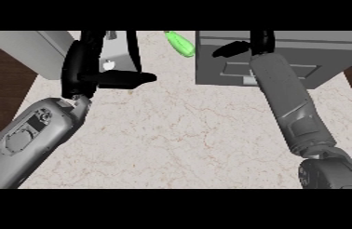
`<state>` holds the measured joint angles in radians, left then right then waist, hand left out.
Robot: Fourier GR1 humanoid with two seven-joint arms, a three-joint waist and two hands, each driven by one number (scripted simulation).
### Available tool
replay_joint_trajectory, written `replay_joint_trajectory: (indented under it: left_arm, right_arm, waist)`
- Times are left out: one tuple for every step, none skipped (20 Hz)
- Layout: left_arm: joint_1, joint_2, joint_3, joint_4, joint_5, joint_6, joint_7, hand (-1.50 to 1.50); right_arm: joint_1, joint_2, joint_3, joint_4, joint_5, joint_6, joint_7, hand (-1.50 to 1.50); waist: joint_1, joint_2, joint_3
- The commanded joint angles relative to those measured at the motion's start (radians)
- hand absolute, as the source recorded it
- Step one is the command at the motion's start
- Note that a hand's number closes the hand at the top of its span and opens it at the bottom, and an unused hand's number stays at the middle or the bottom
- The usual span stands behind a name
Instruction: Pick up the can, place it into the drawer and close the drawer
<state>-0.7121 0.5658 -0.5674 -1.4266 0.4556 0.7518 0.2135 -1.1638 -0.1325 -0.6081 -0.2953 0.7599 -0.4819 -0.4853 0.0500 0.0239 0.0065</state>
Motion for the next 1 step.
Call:
replay_joint_trajectory:
  left_arm:
    - [0.078, 0.004, 0.042, -0.012, -0.005, -0.009, -0.054, -1.5]
  right_arm:
    - [-0.038, 0.036, -0.057, -0.024, -0.09, 0.015, -0.009, -1.5]
  waist:
    - [-0.012, -0.015, -0.006]
